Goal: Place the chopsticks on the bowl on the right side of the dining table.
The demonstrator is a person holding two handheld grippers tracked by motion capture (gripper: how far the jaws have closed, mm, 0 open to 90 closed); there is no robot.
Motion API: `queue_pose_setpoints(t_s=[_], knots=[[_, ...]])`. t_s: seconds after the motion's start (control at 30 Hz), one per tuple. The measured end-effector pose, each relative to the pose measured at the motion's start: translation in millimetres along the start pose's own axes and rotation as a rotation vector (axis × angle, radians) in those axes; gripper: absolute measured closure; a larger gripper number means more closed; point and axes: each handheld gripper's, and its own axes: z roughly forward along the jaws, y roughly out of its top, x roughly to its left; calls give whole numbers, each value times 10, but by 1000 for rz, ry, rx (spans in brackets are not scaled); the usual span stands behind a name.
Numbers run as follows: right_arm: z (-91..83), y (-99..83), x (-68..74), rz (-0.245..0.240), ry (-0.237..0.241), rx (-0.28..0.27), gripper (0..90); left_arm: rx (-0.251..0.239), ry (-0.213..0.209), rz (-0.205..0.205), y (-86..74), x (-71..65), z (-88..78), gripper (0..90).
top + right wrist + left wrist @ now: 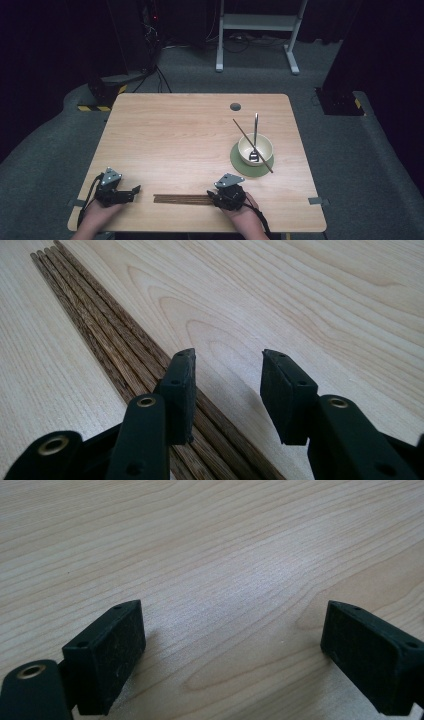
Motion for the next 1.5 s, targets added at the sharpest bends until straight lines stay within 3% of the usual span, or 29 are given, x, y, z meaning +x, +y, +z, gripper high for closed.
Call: queue_pose_setpoints(t_s=[0.57, 0.87, 1.03, 1.2, 1.5], knots=[[5, 14, 37, -18, 28, 12, 678, -1, -1, 1, -1, 1, 0, 105], [5, 11, -15, -5, -27, 7, 680, -1, -2, 0, -2, 0, -1, 105], [-35, -2, -55, 11, -32, -4, 686, -1, -2, 1, -2, 1, -1, 105], [-89, 46, 3, 0, -4, -33, 704, 0, -1, 0, -2, -1, -1, 104], [-17, 43, 70, -19, 15, 13, 727, -1, -1, -1, -3, -2, -1, 105]])
